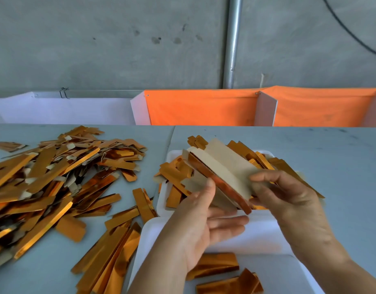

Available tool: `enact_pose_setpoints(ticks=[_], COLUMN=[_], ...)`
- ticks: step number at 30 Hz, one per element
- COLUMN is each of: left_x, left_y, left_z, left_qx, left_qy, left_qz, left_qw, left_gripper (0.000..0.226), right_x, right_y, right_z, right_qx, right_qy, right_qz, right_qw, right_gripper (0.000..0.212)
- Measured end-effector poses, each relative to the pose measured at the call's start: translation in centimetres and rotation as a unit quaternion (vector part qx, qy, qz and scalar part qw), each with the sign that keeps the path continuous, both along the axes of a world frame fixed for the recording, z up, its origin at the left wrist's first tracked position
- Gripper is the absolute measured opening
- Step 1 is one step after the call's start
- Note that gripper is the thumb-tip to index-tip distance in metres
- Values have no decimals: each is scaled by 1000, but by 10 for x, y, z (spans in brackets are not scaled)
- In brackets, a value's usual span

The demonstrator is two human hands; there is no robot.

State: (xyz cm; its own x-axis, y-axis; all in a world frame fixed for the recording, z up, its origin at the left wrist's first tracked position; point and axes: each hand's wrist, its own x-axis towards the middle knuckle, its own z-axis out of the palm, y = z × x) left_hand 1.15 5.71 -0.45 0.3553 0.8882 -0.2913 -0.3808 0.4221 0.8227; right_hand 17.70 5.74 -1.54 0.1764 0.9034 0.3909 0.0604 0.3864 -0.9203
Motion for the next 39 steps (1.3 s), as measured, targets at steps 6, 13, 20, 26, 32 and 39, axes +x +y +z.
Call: enact_pose_setpoints(ticks=[6, 13, 20, 26, 32, 39], left_x=[-4, -5, -1, -9, -3, 7], left_y=[2, 3, 2, 5, 5, -7], left_z=[3, 4, -2, -4, -7, 4], left_qx=[-46, -10, 117, 96, 163, 291], left_qy=[-134, -116, 105, 129, 264, 379], left_qz=[-41, -3, 66, 174, 180, 192], left_qw=[989, 993, 985, 972, 933, 857], left_gripper=[52, 41, 13, 9, 14, 44], right_x=[-2, 0, 0, 11, 15, -6], right_y=[0, 3, 2, 3, -1, -4], right_z=[0, -2, 2, 9, 7, 3], right_qx=[6, 45, 78, 49, -51, 16], right_qy=[-45, -152, -175, -130, 5, -76], right_qz=[-6, -133, -195, -248, -144, -132], right_qw=[999, 978, 962, 959, 988, 988], right_gripper=[22, 37, 43, 30, 22, 46])
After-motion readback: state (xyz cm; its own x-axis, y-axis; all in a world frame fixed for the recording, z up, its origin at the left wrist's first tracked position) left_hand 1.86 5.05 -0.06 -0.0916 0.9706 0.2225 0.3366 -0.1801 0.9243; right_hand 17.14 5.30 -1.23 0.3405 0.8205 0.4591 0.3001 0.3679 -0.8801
